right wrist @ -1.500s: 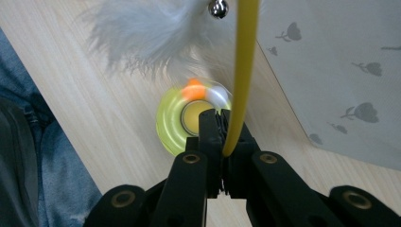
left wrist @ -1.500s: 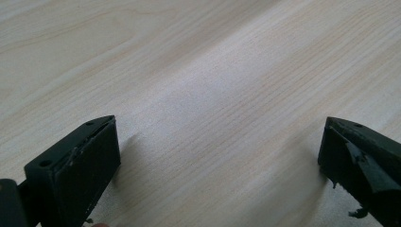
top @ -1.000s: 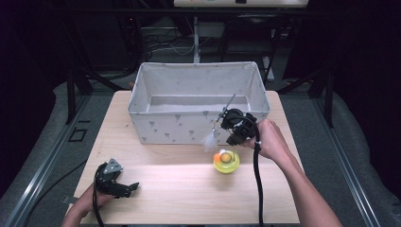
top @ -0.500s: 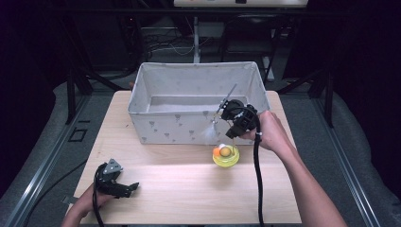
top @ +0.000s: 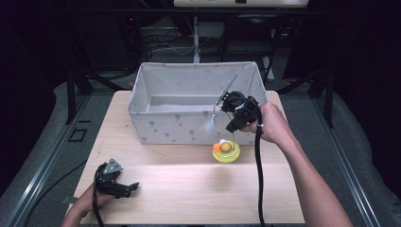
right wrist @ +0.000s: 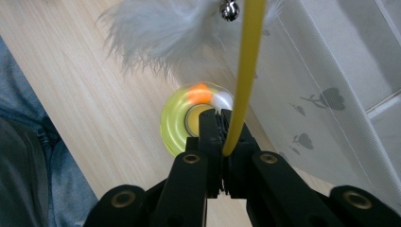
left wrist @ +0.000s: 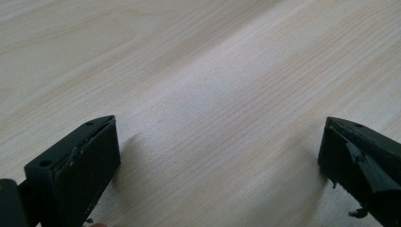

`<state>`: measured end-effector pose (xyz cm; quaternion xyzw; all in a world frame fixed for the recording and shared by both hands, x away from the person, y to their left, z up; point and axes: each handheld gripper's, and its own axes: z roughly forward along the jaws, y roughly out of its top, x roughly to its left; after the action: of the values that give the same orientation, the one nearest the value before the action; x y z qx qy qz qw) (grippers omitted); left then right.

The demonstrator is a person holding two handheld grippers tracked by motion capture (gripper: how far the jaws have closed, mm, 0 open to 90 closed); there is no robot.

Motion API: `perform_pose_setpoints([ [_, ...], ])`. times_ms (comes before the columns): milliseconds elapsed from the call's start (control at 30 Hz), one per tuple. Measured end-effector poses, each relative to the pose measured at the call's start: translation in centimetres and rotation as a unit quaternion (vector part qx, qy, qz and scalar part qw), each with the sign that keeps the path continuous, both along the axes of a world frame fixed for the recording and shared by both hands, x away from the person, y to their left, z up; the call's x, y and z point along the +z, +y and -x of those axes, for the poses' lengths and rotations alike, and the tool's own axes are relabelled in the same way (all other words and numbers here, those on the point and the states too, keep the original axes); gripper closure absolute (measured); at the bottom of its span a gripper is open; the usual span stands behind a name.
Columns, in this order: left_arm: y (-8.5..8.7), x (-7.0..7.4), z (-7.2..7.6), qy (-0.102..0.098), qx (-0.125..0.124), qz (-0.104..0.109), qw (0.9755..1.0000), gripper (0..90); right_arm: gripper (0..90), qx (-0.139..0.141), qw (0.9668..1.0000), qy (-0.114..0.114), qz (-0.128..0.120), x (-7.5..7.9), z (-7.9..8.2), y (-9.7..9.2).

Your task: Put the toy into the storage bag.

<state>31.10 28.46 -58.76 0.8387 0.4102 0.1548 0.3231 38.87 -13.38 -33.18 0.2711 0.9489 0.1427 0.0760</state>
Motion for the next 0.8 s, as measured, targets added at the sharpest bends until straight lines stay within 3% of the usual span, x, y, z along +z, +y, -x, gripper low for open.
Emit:
perform_pose_setpoints([
  [800, 0.0, 0.0, 0.0, 0.001, -0.001, -0.002, 1.0, 0.0, 88.3, 0.001, 0.9999, -0.014, -0.004, 3.9, -0.2, 0.3],
])
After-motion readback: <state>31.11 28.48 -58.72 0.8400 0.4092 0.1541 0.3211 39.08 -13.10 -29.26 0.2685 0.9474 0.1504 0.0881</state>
